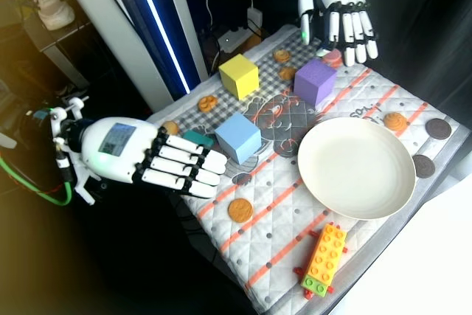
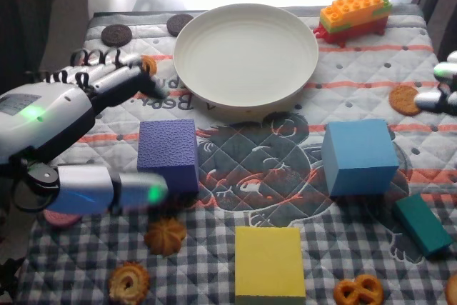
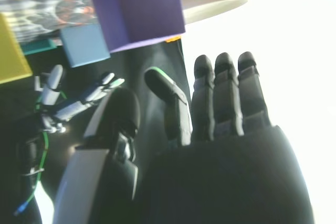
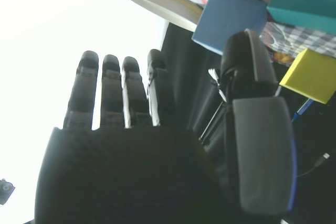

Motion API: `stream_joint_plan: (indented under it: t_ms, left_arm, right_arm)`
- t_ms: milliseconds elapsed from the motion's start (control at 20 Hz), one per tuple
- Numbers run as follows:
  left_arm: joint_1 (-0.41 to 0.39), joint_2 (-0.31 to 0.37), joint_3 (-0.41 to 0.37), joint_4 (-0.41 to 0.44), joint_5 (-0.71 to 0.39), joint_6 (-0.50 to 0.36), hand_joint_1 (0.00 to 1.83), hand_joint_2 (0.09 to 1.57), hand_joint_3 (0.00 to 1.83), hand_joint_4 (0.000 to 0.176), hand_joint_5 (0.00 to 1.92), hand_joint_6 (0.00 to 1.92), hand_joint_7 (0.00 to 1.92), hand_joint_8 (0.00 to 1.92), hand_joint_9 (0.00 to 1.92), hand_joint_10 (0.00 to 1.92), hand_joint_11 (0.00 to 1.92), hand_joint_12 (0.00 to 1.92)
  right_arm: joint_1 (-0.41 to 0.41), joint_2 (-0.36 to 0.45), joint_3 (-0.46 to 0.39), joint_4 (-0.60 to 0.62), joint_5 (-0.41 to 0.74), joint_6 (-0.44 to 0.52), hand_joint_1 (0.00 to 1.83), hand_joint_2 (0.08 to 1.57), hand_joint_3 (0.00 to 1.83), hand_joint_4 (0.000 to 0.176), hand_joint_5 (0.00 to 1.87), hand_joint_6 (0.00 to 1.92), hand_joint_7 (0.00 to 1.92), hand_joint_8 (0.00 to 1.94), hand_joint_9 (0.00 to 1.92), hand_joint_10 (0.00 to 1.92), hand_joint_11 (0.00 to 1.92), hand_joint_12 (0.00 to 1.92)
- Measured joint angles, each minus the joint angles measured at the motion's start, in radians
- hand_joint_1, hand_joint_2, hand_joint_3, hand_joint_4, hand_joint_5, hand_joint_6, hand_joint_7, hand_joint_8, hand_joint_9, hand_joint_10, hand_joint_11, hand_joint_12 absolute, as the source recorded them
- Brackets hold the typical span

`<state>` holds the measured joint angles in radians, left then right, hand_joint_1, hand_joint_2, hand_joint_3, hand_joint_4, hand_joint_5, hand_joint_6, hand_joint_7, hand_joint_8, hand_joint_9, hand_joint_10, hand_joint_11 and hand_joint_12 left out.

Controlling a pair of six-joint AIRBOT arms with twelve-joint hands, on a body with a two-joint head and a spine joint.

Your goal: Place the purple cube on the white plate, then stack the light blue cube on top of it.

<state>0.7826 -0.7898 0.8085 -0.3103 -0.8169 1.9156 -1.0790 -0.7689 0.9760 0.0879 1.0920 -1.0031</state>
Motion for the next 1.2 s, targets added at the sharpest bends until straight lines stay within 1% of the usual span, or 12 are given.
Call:
stream_joint_plan:
  t_ms: [300,500,550,600,650,700,800,850,900,950,1000,1200]
  left_arm:
    - [-0.054,-0.057,0.065,0.004,0.133,0.000,0.69,0.73,0.00,0.176,0.00,0.00,0.00,0.00,0.00,0.00,0.00,0.00]
    - [-0.102,-0.099,0.121,0.005,0.219,0.000,0.68,0.82,0.02,0.176,0.00,0.00,0.00,0.00,0.00,0.00,0.00,0.00]
    - [-0.110,-0.106,0.130,0.007,0.235,-0.001,0.70,0.85,0.01,0.171,0.07,0.01,0.17,0.01,0.16,0.02,0.04,0.02]
    - [-0.119,-0.119,0.139,0.007,0.253,0.000,0.78,0.90,0.01,0.134,0.24,0.02,0.38,0.02,0.37,0.03,0.15,0.10]
    - [-0.122,-0.127,0.149,0.007,0.262,-0.001,0.83,0.93,0.01,0.141,0.30,0.01,0.48,0.02,0.51,0.01,0.17,0.25]
    - [-0.124,-0.131,0.151,0.007,0.275,0.000,0.93,0.94,0.00,0.169,0.35,0.01,0.58,0.01,0.66,0.01,0.19,0.57]
    - [-0.124,-0.137,0.153,0.003,0.278,-0.001,1.06,0.96,0.00,0.133,0.51,0.01,0.68,0.01,0.75,0.02,0.28,1.13]
    - [-0.124,-0.139,0.155,0.003,0.271,-0.001,1.07,1.01,0.01,0.066,0.66,0.03,0.78,0.03,0.85,0.07,0.41,1.32]
    - [-0.124,-0.139,0.155,0.003,0.265,-0.001,1.18,1.12,0.01,0.000,0.86,0.77,0.90,0.96,0.87,0.74,0.70,1.55]
    - [-0.124,-0.139,0.155,0.002,0.258,-0.001,1.19,1.17,0.00,0.000,0.88,0.94,0.84,1.29,0.85,1.23,0.84,1.71]
    - [-0.124,-0.140,0.155,0.000,0.249,-0.001,1.23,1.18,0.00,0.000,0.87,0.94,0.86,1.39,0.83,1.40,0.78,1.72]
    - [-0.171,-0.142,0.156,0.006,0.225,0.000,1.26,1.14,0.00,0.000,0.92,0.85,0.97,1.24,0.88,1.29,0.84,1.61]
  right_arm:
    - [0.000,-0.003,0.000,0.000,-0.002,0.000,0.19,1.38,0.00,0.133,0.47,0.00,0.29,0.01,0.23,0.01,0.02,0.64]
    - [-0.001,-0.006,0.000,0.001,-0.001,0.000,0.18,1.39,0.00,0.137,0.48,0.00,0.30,0.00,0.24,0.01,0.03,0.66]
    - [-0.001,-0.006,0.000,0.000,-0.001,0.000,0.15,1.38,0.00,0.143,0.48,0.00,0.30,0.00,0.25,0.01,0.03,0.66]
    - [-0.001,-0.007,0.000,-0.003,-0.003,0.000,0.15,1.38,0.00,0.147,0.48,0.00,0.30,0.00,0.26,0.01,0.04,0.66]
    - [-0.001,-0.008,0.000,-0.003,-0.003,0.000,0.14,1.38,0.00,0.145,0.48,0.00,0.31,0.00,0.26,0.01,0.04,0.67]
    - [-0.001,-0.008,0.000,-0.003,-0.002,0.000,0.12,1.38,0.00,0.150,0.48,0.00,0.31,0.00,0.27,0.01,0.05,0.66]
    - [-0.001,-0.008,0.000,-0.003,-0.003,0.000,0.11,1.38,0.00,0.152,0.46,0.00,0.30,0.00,0.27,0.00,0.05,0.67]
    - [-0.001,-0.008,0.000,-0.003,-0.003,0.000,0.07,1.38,0.00,0.153,0.46,0.00,0.30,0.00,0.27,0.01,0.06,0.67]
    - [-0.001,-0.008,0.000,-0.006,-0.003,0.000,0.05,1.39,0.00,0.154,0.46,0.00,0.29,0.00,0.27,0.00,0.05,0.62]
    - [-0.001,-0.008,0.000,-0.006,-0.004,0.000,0.04,1.39,0.00,0.159,0.46,0.00,0.29,0.00,0.27,0.00,0.06,0.61]
    - [-0.001,-0.008,0.000,-0.005,-0.005,0.000,0.02,1.39,0.00,0.166,0.45,0.00,0.29,0.00,0.27,0.00,0.05,0.60]
    - [-0.004,-0.009,0.000,-0.005,-0.004,0.000,0.05,1.40,0.00,0.157,0.44,0.00,0.28,0.00,0.26,0.00,0.04,0.60]
